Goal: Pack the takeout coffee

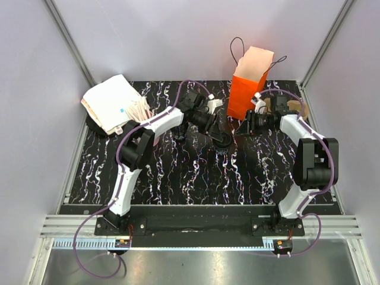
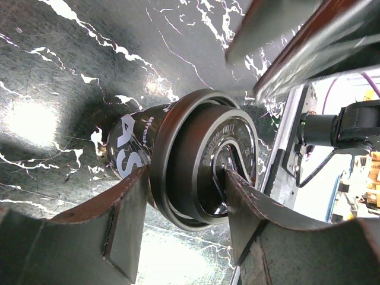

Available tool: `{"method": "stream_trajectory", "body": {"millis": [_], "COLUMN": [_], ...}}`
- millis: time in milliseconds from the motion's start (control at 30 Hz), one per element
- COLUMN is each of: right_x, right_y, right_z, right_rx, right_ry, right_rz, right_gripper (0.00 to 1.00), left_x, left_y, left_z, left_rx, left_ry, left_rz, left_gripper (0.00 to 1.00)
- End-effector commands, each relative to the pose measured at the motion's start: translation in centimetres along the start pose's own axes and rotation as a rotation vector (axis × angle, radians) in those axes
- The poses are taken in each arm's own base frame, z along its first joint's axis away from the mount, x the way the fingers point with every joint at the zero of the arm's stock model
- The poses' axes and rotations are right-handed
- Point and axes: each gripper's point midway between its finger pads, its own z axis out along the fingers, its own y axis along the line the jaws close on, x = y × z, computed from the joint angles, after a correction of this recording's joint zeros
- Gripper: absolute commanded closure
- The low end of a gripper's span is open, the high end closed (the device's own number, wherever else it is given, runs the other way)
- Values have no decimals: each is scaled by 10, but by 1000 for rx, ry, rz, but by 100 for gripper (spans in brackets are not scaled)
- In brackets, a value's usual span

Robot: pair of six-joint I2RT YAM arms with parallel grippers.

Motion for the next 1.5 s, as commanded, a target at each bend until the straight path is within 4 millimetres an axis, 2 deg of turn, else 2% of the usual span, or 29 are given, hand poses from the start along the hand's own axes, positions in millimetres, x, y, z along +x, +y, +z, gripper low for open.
{"method": "stream_trajectory", "body": {"millis": [0, 133, 333, 633, 767, 1067, 1467], "right_x": [-37, -42, -40, -46, -43, -20, 19], "right_y": [8, -1, -3, 9, 13, 12, -12], "right_z": [-8, 3, 21, 35, 39, 45, 50], "right_rx": [16, 8, -22, -76, -87, -73, 33], "right_ry": [-102, -111, -102, -92, -78, -42, 50], "right_rz": [-56, -29, -12, -17, -18, -34, -61], "right_gripper": [53, 48, 44, 45, 47, 50, 59], "left_x": [47, 48, 47, 48, 49, 48, 51], "left_y": [58, 59, 60, 60, 61, 61, 65], "left_z": [23, 23, 24, 25, 25, 25, 23], "left_rx": [-188, -191, -190, -189, -190, -196, -225], "left_ry": [116, 118, 116, 118, 120, 118, 133], "left_rz": [-41, -39, -41, -44, -46, -44, -33], "left_gripper": [55, 55, 55, 56, 56, 56, 57]}}
